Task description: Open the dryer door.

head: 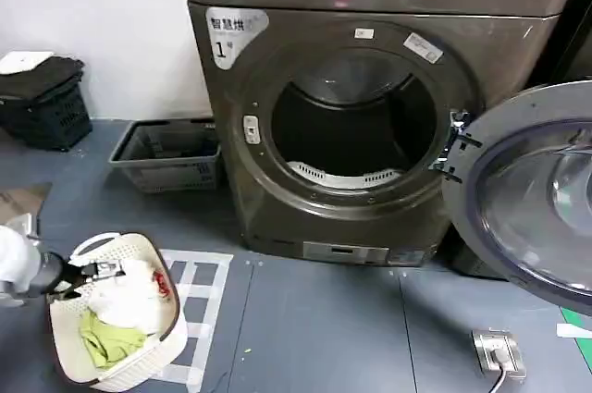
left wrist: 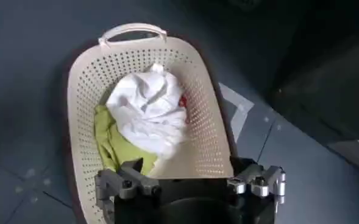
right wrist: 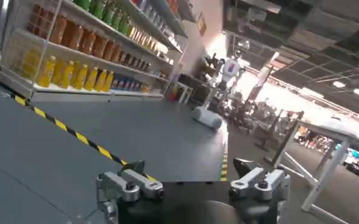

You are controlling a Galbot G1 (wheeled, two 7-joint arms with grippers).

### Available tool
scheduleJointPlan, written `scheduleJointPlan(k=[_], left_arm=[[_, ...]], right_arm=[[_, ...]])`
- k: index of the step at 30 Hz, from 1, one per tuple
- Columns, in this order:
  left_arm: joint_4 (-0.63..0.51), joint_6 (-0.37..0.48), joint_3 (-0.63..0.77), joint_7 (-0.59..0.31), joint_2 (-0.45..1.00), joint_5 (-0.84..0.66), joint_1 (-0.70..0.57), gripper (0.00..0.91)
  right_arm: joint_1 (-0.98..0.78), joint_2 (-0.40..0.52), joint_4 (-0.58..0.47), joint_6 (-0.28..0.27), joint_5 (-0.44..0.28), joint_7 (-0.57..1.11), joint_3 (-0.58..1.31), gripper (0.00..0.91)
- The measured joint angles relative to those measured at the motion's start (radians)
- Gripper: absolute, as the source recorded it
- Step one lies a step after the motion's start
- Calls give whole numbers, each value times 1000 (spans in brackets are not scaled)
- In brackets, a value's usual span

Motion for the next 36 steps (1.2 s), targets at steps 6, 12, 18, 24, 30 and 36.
scheduleJointPlan(k=[6,12,18,24,30,36], left_arm=[[7,0,-51,1,-10,13,49,907],[19,0,-90,4,-15,7,95,907],[9,0,-96,5,-20,10,110,907],[5,0,-101,5,-23,10,127,907],[7,0,-102,5,-23,8,132,907],[11,0,-102,5,-22,7,133,907]], right_arm=[[0,0,0,0,0,0,-1,907],[2,0,-1,1,0,-1,-3,907],[2,1,4,0,1,3,-3,907],[3,0,-1,12,11,0,-1,907],[3,0,0,12,11,-2,-2,907],[3,4,-3,14,10,-4,-2,907]])
